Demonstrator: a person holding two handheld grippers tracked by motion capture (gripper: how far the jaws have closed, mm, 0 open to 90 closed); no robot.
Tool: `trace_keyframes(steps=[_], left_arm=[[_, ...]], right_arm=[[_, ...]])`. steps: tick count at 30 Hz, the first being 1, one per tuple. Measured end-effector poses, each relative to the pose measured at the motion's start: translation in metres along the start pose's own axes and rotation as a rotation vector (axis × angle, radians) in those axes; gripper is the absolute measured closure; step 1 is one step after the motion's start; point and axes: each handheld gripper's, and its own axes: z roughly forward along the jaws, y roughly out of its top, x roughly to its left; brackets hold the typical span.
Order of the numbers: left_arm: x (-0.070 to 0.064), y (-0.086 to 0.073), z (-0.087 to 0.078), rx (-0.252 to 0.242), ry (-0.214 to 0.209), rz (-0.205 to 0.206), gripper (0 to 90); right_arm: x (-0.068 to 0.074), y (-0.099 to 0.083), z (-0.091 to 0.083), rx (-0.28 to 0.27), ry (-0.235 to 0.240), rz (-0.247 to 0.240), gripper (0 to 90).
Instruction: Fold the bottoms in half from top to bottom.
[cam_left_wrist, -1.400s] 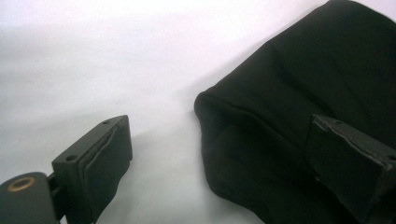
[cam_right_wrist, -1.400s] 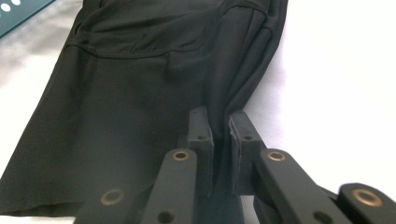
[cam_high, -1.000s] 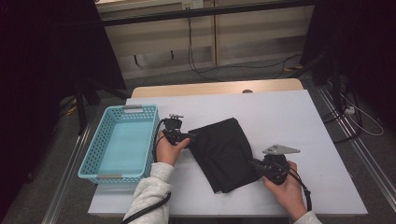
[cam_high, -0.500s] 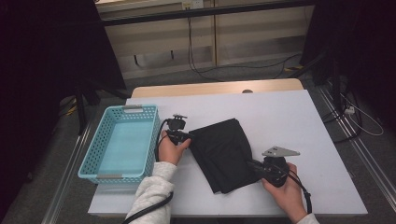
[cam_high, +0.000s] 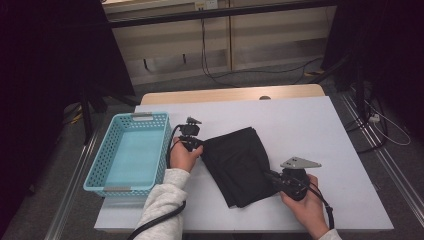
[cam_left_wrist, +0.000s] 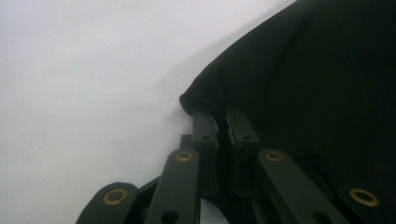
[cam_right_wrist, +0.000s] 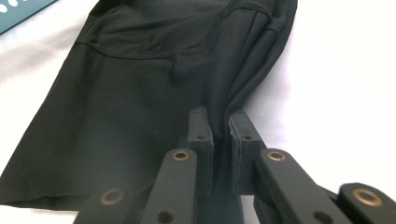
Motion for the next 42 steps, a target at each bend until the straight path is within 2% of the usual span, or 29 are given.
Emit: trace_keyframes(steps=[5, 8, 20, 26, 32, 38, 39, 42], left_arm=[[0.001, 0.008, -0.008, 0.044, -0.013, -0.011, 84.1], [0.002, 0.012, -0.01, 0.074, -0.013, -0.027, 84.1], [-0.004, 0.026, -0.019, 0.142, 0.011, -0.018, 84.3], [-0.006, 0.033, -0.027, 0.157, 0.012, -0.015, 84.3], [-0.003, 0.04, -0.04, 0.175, 0.029, -0.021, 84.6], [-0.003, 0.046, -0.049, 0.201, 0.056, -0.012, 84.6], [-0.003, 0.047, -0.051, 0.208, 0.058, -0.001, 84.7], [-0.003, 0.049, -0.055, 0.208, 0.063, -0.001, 84.7]], right_arm=[[0.002, 0.001, -0.003, -0.026, -0.014, -0.013, 81.8], [0.003, 0.001, -0.003, -0.023, -0.014, -0.015, 81.8], [0.004, 0.001, -0.003, -0.031, -0.006, -0.017, 81.8], [0.009, 0.001, -0.003, -0.038, 0.005, -0.028, 81.8], [0.014, 0.003, 0.0, -0.041, 0.017, -0.028, 81.8], [0.022, 0.004, 0.005, -0.048, 0.027, -0.046, 81.8], [0.024, 0.004, 0.006, -0.047, 0.028, -0.048, 81.8], [0.026, 0.006, 0.007, -0.052, 0.028, -0.052, 81.8]])
